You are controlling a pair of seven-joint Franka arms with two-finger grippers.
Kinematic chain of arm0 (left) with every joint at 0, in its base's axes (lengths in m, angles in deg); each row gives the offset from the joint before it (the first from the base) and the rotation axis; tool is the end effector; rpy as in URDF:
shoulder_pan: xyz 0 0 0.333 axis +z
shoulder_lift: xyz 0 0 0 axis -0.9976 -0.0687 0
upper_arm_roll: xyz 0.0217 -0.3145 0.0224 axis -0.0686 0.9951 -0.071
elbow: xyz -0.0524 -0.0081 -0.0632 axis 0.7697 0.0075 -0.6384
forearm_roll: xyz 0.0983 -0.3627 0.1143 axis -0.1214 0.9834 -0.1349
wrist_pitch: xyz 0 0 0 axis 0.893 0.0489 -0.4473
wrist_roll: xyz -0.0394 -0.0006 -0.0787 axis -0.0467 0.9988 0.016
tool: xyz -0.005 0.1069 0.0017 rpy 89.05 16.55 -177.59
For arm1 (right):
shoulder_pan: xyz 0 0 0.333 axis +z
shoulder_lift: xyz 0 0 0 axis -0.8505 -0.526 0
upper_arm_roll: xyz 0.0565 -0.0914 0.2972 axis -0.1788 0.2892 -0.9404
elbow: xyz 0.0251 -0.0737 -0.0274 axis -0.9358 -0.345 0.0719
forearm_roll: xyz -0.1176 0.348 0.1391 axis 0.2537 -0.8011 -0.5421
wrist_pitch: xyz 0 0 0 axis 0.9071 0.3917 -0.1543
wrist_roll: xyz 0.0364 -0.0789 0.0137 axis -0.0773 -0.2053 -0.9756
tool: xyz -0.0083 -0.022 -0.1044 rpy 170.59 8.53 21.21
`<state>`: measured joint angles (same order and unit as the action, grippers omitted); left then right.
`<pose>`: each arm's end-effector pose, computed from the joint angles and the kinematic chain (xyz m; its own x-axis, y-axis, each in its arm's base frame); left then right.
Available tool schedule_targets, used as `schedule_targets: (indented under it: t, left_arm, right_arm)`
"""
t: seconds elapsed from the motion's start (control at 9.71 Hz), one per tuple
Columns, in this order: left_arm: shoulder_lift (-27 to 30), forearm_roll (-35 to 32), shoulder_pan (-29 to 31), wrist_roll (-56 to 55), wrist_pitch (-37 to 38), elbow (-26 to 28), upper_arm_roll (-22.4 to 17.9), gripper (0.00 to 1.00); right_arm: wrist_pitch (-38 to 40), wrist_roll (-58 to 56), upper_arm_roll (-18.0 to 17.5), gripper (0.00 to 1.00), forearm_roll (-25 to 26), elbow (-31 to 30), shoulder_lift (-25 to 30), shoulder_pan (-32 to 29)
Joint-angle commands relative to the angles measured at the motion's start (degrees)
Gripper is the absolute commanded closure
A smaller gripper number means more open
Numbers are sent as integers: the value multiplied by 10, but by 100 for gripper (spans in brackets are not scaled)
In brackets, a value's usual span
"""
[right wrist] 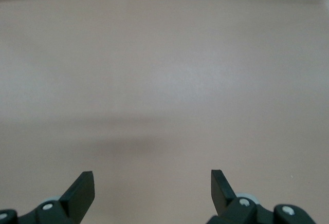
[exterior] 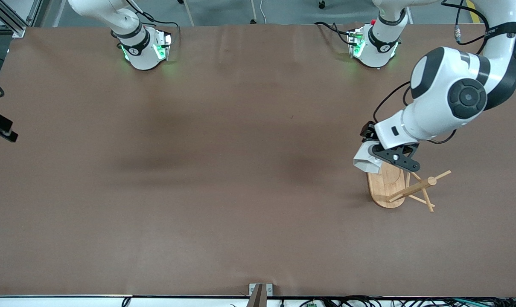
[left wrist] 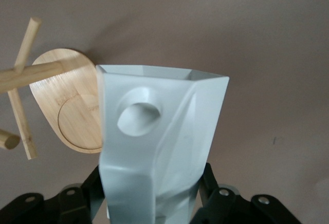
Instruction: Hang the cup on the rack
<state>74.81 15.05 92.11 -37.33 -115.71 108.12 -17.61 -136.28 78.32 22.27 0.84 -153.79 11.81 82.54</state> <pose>0.5746 -0.1571 0.4329 0.8976 -0.4258 -0.1144 -0.4127 -0.9027 0.1217 0.5855 -0.0668 0.6593 0.9967 0.0021 0.0816 0.0013 -1.0000 0.0094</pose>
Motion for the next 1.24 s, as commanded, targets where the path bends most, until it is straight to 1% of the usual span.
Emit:
schedule_targets:
  t: [0.0, 0.21, 0.31, 0.41, 0.51, 0.62, 0.72, 0.82, 0.93, 1.13]
  left_arm:
    - [20, -9, 8, 6, -13, 50, 5, 99]
    - [14, -12, 26, 35, -15, 51, 5, 99]
    - [12, -15, 40, 45, -17, 52, 5, 99]
    - [10, -17, 43, 54, -17, 53, 5, 99]
    - [8, -19, 45, 62, -17, 53, 4, 99]
    - [4, -22, 59, 72, -17, 53, 5, 99]
    - [-3, -22, 63, 85, -22, 50, 5, 99]
    - [-7, -22, 66, 91, -37, 48, 5, 99]
    - [-17, -23, 65, 92, -43, 44, 5, 99]
    - [-26, -22, 57, 90, -46, 26, 7, 99]
  right_arm:
    - [38, 7, 1, 0, 11, 2, 17, 0]
    - [25, 7, -3, 0, 13, -27, 35, 0]
    - [22, 14, -16, 0, 14, -32, 39, -12]
    - [22, 31, -76, 0, 24, -33, 46, -64]
    - [15, 33, -159, 0, 35, -54, 64, -135]
    - [-7, 34, -222, 0, 39, -89, 90, -192]
    - [-33, 34, -274, 0, 39, -131, 119, -241]
    - [-37, 34, -310, 0, 39, -154, 137, -275]
    - [-33, 37, -326, 0, 40, -154, 140, -287]
    - [-17, 57, -322, 0, 45, -149, 137, -276]
